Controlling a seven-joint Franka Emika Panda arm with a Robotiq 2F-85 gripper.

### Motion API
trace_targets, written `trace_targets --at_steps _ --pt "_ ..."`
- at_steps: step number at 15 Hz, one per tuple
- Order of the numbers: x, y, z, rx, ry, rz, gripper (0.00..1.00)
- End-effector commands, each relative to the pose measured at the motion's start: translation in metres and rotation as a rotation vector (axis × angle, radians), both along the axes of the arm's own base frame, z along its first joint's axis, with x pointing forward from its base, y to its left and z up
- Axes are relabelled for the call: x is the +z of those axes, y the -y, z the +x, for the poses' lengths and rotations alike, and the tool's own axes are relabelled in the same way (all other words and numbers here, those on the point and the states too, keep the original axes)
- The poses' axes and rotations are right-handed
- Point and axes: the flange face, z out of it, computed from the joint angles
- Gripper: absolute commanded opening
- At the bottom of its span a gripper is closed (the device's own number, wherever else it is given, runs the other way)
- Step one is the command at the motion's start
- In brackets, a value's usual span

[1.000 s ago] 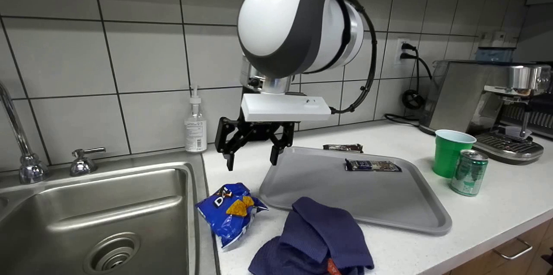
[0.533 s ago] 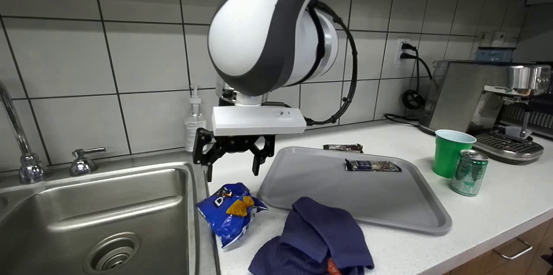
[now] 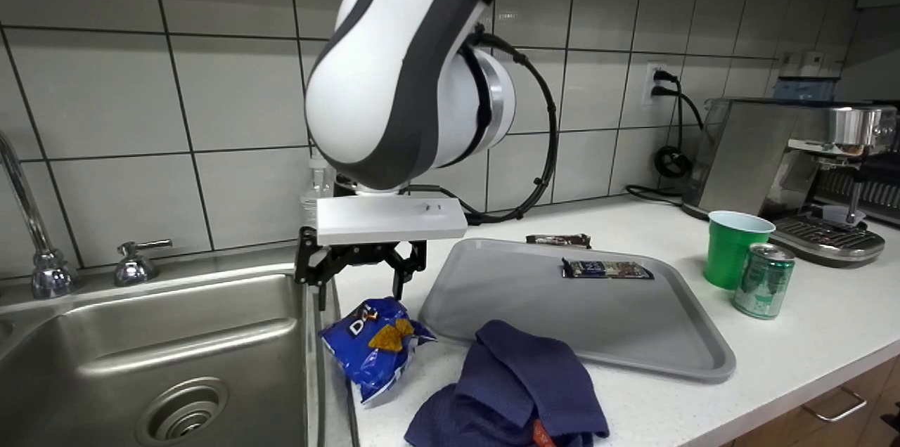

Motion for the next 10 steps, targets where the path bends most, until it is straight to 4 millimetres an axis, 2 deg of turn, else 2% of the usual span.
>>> trace_targets --at_steps 1,8,9,10 --pt "-0.005 -0.0105 0.0077 -0.014 0.003 -0.019 1.0" --pt "-0.0134 -0.0102 0.0084 -0.01 0.0 -0.032 1.0" --pt "-0.0134 -0.0094 0.0084 -0.01 0.003 -0.031 0.75" --pt "-0.0131 -0.0089 0.0085 -0.009 0.003 -0.031 0.74"
